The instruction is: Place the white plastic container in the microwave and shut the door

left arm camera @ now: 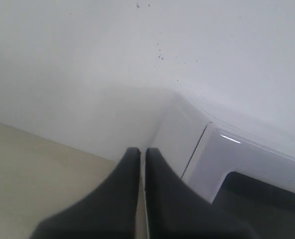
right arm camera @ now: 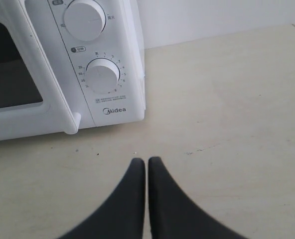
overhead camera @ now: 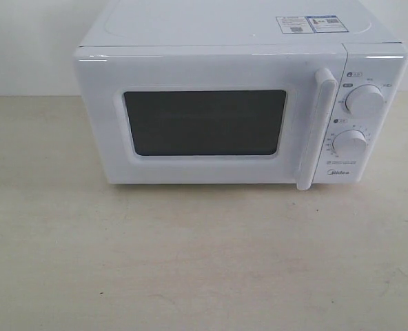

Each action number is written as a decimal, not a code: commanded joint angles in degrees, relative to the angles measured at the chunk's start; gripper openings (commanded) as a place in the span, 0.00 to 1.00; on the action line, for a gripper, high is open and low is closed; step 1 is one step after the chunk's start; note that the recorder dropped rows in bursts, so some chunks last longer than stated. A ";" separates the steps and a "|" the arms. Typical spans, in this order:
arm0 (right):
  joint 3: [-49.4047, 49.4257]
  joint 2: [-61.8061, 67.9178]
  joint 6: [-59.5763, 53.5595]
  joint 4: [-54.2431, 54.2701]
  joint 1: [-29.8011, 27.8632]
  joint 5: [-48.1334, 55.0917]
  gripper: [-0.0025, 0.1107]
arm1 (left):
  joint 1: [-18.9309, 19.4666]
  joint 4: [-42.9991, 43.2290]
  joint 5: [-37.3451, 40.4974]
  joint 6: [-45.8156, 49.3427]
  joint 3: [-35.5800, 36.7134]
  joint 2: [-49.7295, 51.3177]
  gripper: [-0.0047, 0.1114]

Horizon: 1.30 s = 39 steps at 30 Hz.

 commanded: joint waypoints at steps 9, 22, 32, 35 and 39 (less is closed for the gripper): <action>-0.01 -0.27 0.10 -0.14 -0.01 -0.51 0.02 | 0.05 -25.07 15.72 40.72 0.22 -0.18 0.08; -0.01 -0.27 0.10 -0.14 -0.01 -0.51 0.02 | 0.05 -23.55 15.98 37.16 0.22 -0.18 0.08; -0.01 -0.27 0.10 -0.14 -0.01 -0.51 0.02 | 0.05 -23.55 15.87 37.16 0.22 -0.18 0.08; -0.01 -0.27 0.10 -0.14 -0.01 -0.51 0.02 | 0.05 -23.55 15.87 37.16 0.22 -0.18 0.08; -0.01 -0.27 0.10 -0.14 -0.01 -0.51 0.02 | 0.05 -23.55 15.87 37.16 0.22 -0.18 0.08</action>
